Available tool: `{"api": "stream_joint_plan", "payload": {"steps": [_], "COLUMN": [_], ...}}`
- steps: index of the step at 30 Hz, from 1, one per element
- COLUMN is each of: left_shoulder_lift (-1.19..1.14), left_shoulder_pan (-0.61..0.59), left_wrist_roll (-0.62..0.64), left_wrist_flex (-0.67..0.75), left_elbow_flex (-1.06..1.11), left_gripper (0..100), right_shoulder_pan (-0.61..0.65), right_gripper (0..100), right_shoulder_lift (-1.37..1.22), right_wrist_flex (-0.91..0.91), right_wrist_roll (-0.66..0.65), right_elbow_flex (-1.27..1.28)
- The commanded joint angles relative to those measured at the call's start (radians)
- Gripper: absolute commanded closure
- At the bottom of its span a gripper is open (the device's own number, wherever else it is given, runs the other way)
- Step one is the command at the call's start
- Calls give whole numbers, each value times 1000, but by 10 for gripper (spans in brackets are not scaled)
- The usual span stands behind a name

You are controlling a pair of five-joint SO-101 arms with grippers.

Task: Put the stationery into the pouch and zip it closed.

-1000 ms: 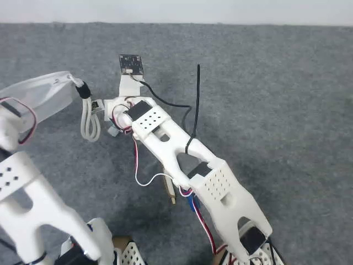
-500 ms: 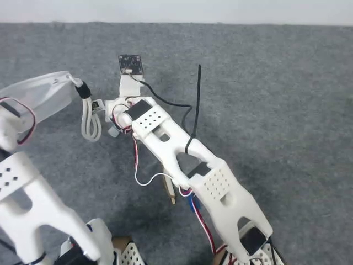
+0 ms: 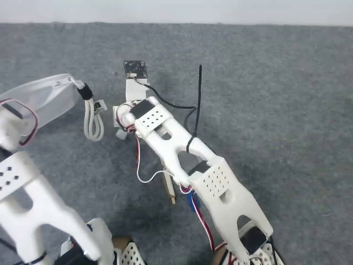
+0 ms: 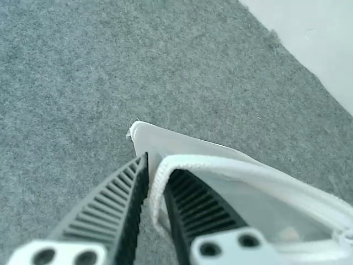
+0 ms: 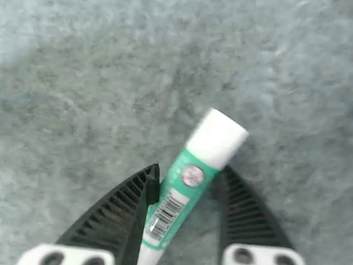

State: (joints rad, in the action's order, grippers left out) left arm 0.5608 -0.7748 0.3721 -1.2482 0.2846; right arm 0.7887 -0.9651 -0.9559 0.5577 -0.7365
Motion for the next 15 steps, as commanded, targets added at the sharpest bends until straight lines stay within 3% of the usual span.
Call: {"api": "stream_joint_plan", "payload": {"steps": [1,7,15], "left_shoulder_lift": [5,5,5], "left_shoulder_pan": [-3,-2,6], "left_wrist_roll": [9,9,11], "left_wrist_flex": [35,34,34], "left_elbow_flex": [-25,-25,-24], "left_gripper": [991,991,991], "right_shoulder_pan": [-12,-39,-47], "right_gripper": [961,965,965], "right_shoulder_lift": [4,16,99], "right_wrist_flex": [-18,-38,-202], "right_wrist_roll": [-54,-61,-181], "right_elbow_flex": [-26,-26,-26]}}
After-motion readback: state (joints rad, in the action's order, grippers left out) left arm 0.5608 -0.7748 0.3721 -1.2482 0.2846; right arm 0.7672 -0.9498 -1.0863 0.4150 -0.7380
